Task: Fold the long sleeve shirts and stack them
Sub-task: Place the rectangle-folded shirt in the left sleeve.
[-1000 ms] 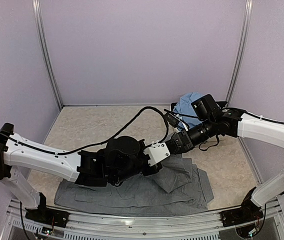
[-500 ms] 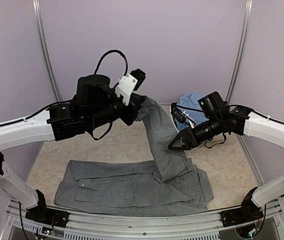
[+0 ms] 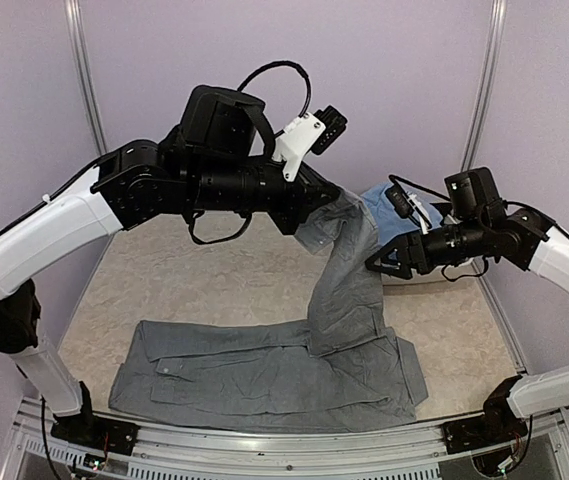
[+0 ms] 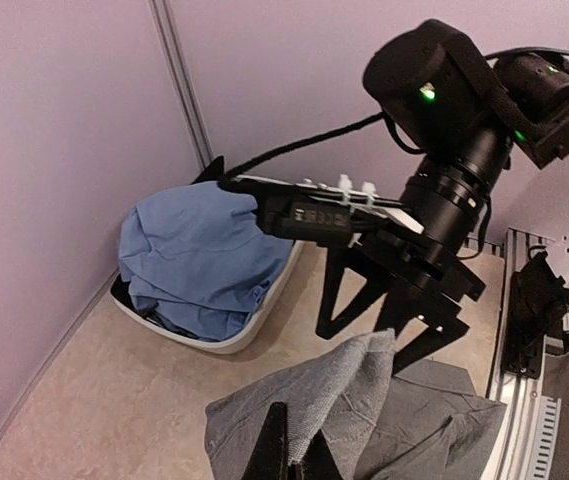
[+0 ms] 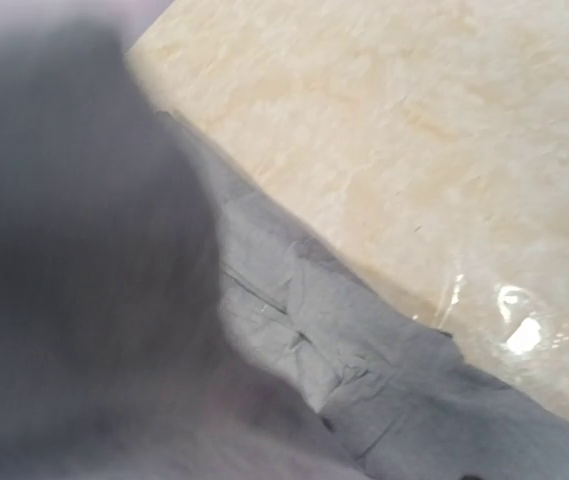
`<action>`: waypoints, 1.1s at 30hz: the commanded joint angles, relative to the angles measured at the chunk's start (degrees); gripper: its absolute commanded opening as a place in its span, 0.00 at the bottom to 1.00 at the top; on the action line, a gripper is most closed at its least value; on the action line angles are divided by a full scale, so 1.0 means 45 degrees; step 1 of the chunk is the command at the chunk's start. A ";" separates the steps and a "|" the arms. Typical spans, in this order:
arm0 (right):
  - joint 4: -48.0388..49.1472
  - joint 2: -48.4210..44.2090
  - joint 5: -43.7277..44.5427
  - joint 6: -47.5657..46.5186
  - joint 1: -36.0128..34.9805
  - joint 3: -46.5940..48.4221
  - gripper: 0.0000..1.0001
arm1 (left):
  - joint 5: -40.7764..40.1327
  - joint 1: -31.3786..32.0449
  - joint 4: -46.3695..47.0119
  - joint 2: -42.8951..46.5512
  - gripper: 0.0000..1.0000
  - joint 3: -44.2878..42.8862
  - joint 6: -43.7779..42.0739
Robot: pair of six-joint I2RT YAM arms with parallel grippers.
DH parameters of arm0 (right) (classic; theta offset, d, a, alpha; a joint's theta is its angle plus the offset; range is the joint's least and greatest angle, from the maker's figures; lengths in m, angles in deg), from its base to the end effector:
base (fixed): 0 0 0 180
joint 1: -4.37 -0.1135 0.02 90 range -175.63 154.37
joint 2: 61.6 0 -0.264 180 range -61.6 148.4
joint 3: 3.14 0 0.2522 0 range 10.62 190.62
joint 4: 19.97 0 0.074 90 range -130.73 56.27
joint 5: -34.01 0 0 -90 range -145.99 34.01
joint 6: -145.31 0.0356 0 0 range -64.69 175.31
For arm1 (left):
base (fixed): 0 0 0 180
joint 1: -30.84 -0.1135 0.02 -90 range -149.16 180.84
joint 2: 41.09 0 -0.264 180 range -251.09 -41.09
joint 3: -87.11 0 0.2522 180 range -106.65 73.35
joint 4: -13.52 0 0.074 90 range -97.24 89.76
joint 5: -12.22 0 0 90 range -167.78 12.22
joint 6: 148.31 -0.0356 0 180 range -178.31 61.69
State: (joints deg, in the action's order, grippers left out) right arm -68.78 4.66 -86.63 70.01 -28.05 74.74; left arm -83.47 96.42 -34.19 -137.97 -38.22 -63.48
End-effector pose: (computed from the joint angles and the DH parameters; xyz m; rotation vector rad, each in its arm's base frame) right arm 0.1963 0.1462 0.3427 -0.6618 2.2192 1.0316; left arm 0.1589 -0.3415 0.4597 1.0742 1.6320 -0.6135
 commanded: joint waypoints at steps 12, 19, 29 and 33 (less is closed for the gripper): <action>-0.1286 -0.0257 0.1545 -0.0812 0.0857 0.0080 0.69 | -0.0740 0.2122 -0.1990 -0.0044 0.00 -0.1327 0.0482; -0.1271 -0.0128 0.1728 -0.0990 0.1106 -0.0268 0.69 | -0.0940 0.2846 -0.2827 -0.0311 0.00 -0.2818 0.0333; -0.1134 0.0036 0.1561 -0.1157 0.1218 -0.0567 0.69 | -0.0663 0.3516 -0.3556 -0.0722 0.00 -0.3917 0.0239; -0.1111 0.0153 0.1545 -0.1195 0.1253 -0.0684 0.69 | -0.0411 0.3782 -0.3949 -0.1036 0.00 -0.4206 0.0211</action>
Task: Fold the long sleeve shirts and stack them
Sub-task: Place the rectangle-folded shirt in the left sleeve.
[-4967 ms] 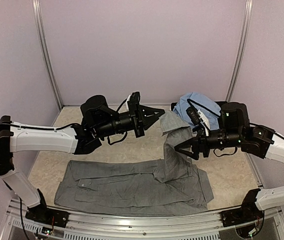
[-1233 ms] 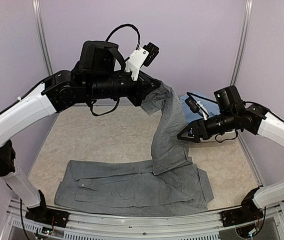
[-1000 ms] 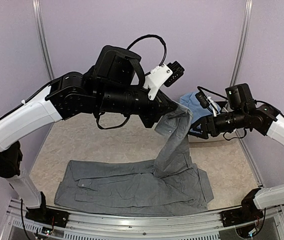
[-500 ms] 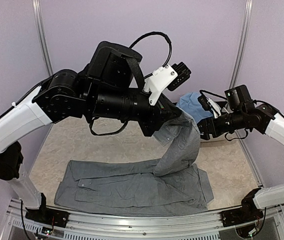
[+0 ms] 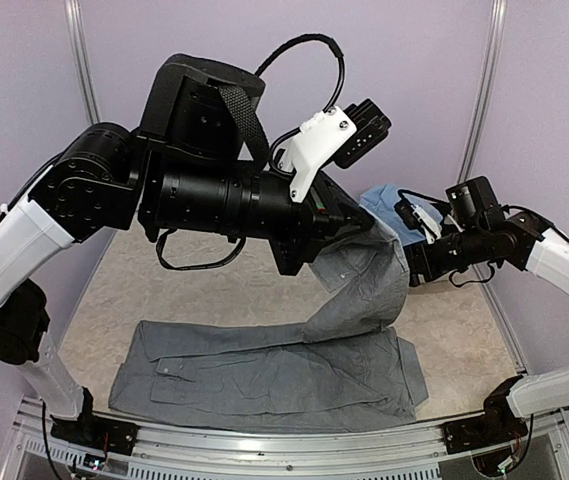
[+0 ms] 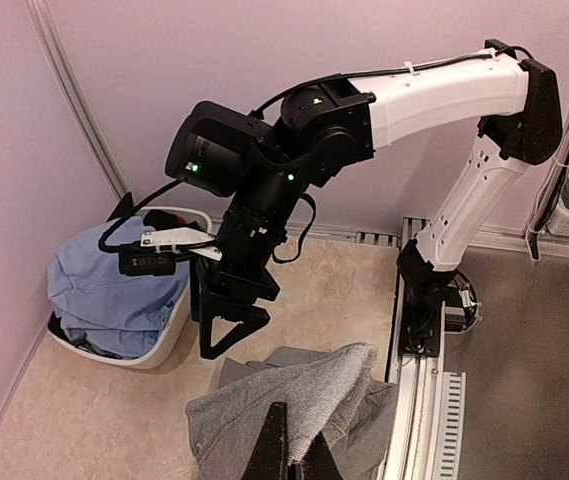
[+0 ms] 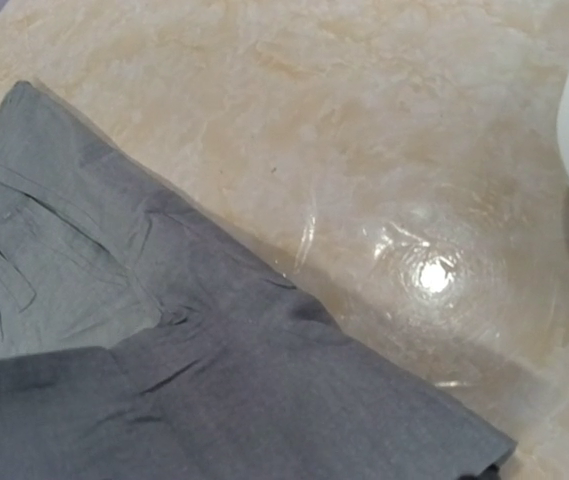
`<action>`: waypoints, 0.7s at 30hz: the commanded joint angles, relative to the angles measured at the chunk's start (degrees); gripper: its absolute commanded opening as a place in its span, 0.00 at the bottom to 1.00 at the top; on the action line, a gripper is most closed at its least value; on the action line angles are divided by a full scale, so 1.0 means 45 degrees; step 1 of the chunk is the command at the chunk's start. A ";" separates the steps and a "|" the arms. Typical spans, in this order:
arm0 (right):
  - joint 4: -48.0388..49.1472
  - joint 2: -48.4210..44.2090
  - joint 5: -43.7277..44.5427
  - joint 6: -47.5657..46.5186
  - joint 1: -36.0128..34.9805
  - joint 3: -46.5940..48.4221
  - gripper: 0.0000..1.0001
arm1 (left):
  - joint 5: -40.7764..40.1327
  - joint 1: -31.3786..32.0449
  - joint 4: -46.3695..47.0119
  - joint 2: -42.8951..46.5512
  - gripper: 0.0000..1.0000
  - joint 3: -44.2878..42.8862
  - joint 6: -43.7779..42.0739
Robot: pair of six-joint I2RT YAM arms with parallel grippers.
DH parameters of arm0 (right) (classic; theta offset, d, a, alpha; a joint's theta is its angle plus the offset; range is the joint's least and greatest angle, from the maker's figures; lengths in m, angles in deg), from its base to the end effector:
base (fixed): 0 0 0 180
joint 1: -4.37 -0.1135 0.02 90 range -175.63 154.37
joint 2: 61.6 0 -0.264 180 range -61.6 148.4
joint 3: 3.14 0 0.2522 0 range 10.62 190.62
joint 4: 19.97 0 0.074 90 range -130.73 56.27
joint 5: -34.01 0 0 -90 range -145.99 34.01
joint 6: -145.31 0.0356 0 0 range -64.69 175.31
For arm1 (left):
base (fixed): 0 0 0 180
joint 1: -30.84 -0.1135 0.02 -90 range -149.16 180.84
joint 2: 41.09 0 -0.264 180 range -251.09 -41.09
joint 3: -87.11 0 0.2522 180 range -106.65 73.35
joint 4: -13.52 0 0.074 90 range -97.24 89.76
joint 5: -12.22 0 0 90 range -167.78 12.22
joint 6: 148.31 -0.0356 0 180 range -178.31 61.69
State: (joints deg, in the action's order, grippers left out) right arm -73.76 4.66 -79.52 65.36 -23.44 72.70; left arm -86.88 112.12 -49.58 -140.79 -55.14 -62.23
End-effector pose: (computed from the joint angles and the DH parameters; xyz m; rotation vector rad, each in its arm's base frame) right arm 0.2046 0.1240 0.3228 -0.5778 2.3336 0.7999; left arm 0.0590 -0.3476 0.5060 1.2696 1.5432 -0.7403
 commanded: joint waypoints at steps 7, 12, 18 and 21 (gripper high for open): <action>0.0141 0.0334 -0.0124 -0.0240 0.0244 -0.0420 0.69 | 0.1679 0.0532 -0.0722 -0.0390 0.00 -0.0542 -0.0072; 0.0280 0.0461 -0.0302 -0.0270 0.0264 -0.0557 0.69 | 0.2359 0.0800 -0.0642 -0.0021 0.00 -0.0520 -0.0138; 0.0294 0.0499 -0.0328 -0.0349 0.0264 -0.0630 0.69 | 0.2991 0.0920 -0.0984 0.0075 0.00 -0.0572 0.0005; 0.0313 0.0559 -0.0346 -0.0370 0.0282 -0.0722 0.69 | 0.3379 0.1020 -0.1181 0.0046 0.00 -0.0831 0.0084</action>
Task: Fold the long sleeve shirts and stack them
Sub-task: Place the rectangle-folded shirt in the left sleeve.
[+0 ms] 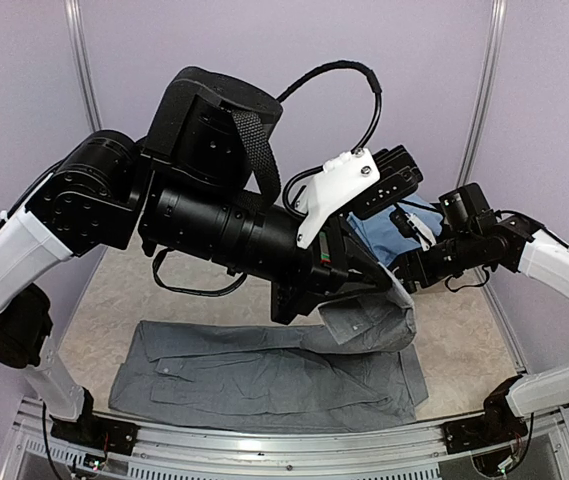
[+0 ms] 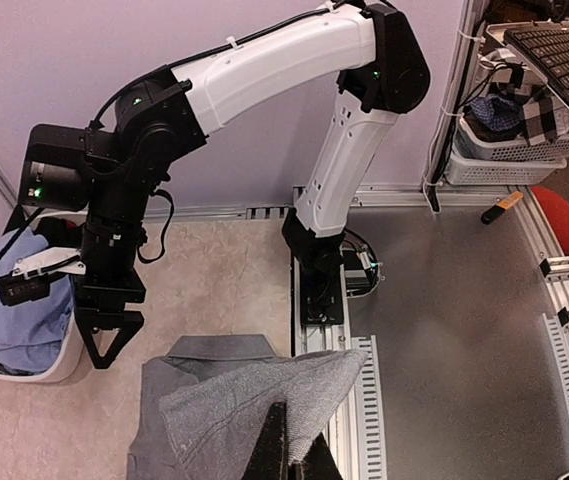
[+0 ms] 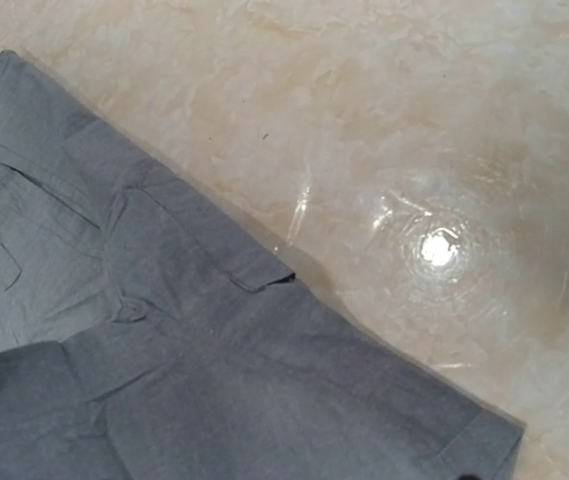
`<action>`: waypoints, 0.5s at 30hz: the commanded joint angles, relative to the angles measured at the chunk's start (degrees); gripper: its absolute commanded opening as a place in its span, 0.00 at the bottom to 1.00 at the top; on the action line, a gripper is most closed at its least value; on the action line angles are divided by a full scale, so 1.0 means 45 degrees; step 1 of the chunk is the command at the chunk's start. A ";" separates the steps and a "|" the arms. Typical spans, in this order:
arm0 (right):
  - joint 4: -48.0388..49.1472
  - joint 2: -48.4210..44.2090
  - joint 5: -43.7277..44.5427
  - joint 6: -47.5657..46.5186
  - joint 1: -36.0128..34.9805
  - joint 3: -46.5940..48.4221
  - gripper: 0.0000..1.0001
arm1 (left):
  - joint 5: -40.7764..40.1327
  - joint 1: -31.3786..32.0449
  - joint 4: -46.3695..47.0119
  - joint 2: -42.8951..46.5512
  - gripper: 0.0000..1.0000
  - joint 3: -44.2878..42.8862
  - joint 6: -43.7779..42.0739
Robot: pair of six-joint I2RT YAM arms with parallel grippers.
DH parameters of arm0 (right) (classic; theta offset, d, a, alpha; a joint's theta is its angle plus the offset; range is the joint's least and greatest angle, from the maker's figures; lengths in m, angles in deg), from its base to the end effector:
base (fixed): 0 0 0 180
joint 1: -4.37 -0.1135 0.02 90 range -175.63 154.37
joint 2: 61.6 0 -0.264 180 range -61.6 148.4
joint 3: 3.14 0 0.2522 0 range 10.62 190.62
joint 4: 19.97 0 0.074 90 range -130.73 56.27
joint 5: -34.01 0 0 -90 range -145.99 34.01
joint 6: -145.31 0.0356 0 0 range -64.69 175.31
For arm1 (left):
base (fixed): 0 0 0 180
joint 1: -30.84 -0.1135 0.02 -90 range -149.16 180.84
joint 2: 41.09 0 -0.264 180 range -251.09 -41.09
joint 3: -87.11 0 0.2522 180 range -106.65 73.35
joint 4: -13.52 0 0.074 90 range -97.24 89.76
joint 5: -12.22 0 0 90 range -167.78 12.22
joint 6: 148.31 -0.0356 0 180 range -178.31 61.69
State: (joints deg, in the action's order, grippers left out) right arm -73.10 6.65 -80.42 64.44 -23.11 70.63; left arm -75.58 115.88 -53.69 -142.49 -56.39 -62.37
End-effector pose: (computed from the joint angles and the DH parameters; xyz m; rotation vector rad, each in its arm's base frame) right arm 0.2105 0.1261 0.3044 -0.5940 2.3871 0.8024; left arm 0.0296 -0.3573 0.4949 1.5178 1.5046 -0.9133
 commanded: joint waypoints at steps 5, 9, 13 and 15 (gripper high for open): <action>0.0365 0.0356 -0.0483 -0.0150 0.0192 -0.0604 0.69 | 0.1448 0.0186 -0.0458 0.0288 0.00 -0.0230 0.0272; 0.0815 0.0493 -0.0926 0.0013 0.0190 -0.1035 0.69 | 0.2106 0.0185 -0.0337 -0.0096 0.00 0.0238 0.0260; 0.1374 0.0759 -0.1428 0.0219 0.0195 -0.1578 0.68 | 0.2440 0.0069 -0.0130 -0.0652 0.01 0.0472 0.0242; 0.1618 0.0871 -0.1619 0.0300 0.0175 -0.1798 0.67 | 0.2658 -0.0178 0.0028 -0.0827 0.01 0.0528 0.0452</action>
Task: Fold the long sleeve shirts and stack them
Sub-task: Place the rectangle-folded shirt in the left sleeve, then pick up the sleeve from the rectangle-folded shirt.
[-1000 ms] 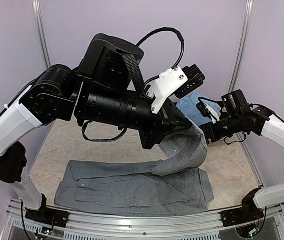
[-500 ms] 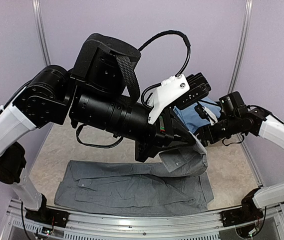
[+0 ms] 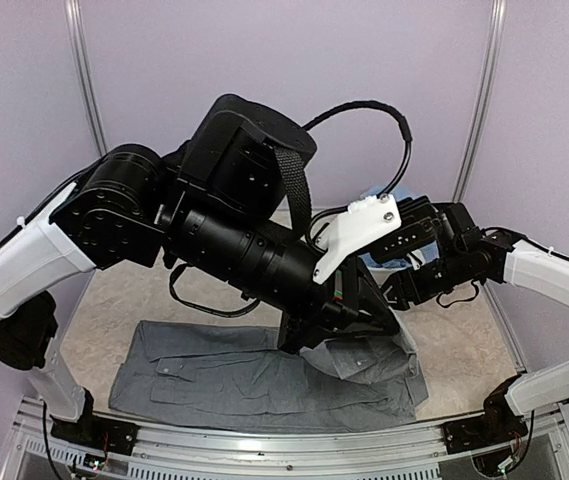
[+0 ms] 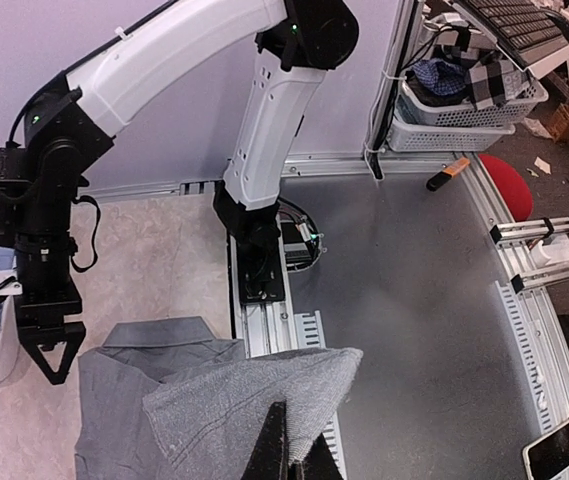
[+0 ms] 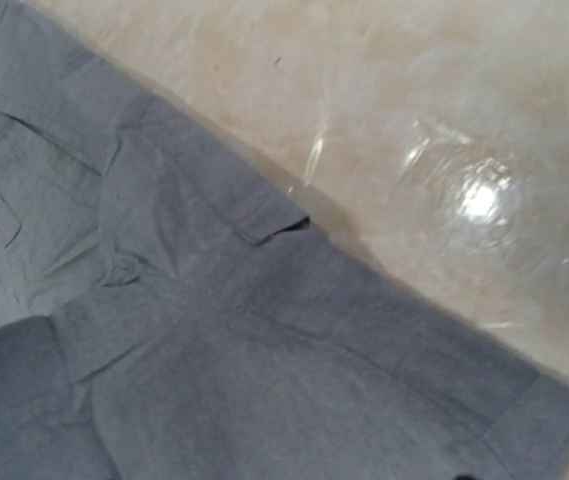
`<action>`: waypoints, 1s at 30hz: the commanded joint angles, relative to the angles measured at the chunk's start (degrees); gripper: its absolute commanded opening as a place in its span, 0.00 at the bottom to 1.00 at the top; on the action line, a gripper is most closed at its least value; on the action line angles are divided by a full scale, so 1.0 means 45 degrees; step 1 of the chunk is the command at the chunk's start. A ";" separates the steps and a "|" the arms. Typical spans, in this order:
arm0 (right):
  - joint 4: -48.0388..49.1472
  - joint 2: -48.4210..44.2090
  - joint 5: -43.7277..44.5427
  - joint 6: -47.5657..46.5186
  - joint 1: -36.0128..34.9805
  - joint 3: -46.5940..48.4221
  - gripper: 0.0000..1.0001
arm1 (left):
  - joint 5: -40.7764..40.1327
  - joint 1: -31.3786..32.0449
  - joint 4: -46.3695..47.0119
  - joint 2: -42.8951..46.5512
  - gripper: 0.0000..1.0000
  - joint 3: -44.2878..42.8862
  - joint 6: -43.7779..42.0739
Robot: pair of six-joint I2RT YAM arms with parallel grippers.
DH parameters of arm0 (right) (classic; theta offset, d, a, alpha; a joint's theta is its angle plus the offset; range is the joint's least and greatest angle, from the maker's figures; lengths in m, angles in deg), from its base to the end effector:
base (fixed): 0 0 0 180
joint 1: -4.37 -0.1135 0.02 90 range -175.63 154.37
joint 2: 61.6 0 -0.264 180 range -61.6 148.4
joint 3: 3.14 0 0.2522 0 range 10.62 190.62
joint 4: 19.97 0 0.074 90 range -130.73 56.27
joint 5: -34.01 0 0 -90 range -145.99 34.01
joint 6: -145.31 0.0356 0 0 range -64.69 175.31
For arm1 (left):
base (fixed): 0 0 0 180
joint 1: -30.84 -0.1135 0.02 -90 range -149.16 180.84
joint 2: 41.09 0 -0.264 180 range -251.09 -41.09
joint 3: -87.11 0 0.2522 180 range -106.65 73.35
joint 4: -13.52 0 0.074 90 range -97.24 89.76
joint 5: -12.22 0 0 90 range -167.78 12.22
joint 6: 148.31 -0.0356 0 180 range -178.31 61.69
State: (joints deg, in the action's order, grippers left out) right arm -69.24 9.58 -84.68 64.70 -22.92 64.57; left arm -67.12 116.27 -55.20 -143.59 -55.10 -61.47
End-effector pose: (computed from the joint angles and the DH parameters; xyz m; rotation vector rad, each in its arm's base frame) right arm 0.2146 0.1299 0.2644 -0.6113 2.4743 0.8857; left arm 0.0226 -0.3658 0.4795 1.6570 1.5216 -1.0281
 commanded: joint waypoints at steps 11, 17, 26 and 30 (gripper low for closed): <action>0.1224 0.0898 -0.0614 0.0239 0.0102 -0.0914 0.65 | 0.1404 -0.1998 0.1224 -0.0935 0.02 0.1063 0.0624; 0.1420 0.0711 -0.0592 0.0352 0.0088 -0.1084 0.65 | 0.1092 -0.3057 0.2615 0.0077 0.00 0.2773 0.1118; 0.1558 -0.0201 -0.1753 0.0688 -0.0215 -0.1861 0.65 | 0.2346 -0.4037 0.4798 0.1467 0.47 0.8665 0.1893; 0.1378 -0.0343 -0.1361 0.0646 -0.0242 -0.1739 0.65 | 0.3860 -0.4311 0.4796 0.1254 0.66 1.0522 0.2485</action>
State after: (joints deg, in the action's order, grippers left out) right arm -63.62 9.73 -90.30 67.02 -23.44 56.59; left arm -56.87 97.60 -36.25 -137.71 -14.53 -53.12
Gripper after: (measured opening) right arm 0.651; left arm 0.596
